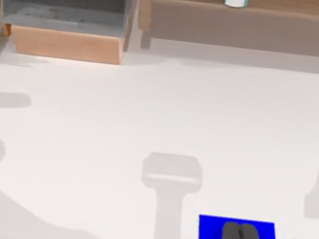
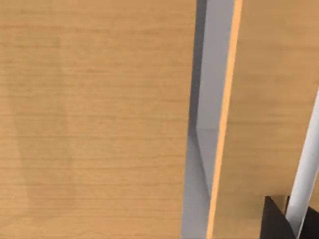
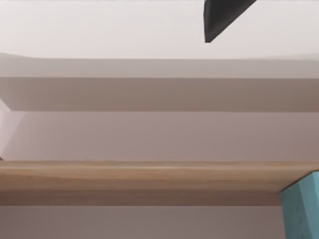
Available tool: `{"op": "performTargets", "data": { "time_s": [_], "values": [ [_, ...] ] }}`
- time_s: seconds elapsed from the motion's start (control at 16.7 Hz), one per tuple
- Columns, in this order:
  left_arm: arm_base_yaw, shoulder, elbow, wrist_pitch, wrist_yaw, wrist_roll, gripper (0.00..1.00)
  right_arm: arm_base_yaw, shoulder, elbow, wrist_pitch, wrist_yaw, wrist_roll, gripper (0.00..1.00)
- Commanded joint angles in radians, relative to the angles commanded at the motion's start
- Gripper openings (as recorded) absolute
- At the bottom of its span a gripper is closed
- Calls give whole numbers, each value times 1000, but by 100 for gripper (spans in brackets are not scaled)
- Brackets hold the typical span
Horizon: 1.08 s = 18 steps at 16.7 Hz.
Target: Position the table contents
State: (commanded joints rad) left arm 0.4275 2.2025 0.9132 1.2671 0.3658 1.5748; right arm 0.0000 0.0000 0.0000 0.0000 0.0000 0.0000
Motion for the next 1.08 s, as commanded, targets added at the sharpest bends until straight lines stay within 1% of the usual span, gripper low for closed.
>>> {"op": "performTargets", "data": {
  "time_s": [0.12, 0.48, 0.6, 0.84, 1.08],
  "values": [
    [-13, 17, 32, -24, -13, -1, 0, 0, 0, 0, 0, 0, 0, 100],
    [-12, 28, 44, -35, -16, -1, 0, 0, 0, 0, 0, 0, 0, 100],
    [-25, 58, 100, -66, -28, -2, 0, 0, 0, 0, 0, 0, 0, 100],
    [-61, 124, 271, -145, -61, -3, 0, 0, 0, 0, 0, 0, 0, 100],
    [-73, 145, 313, -177, -74, -6, 0, 0, 0, 0, 0, 0, 0, 100]
  ]
}}
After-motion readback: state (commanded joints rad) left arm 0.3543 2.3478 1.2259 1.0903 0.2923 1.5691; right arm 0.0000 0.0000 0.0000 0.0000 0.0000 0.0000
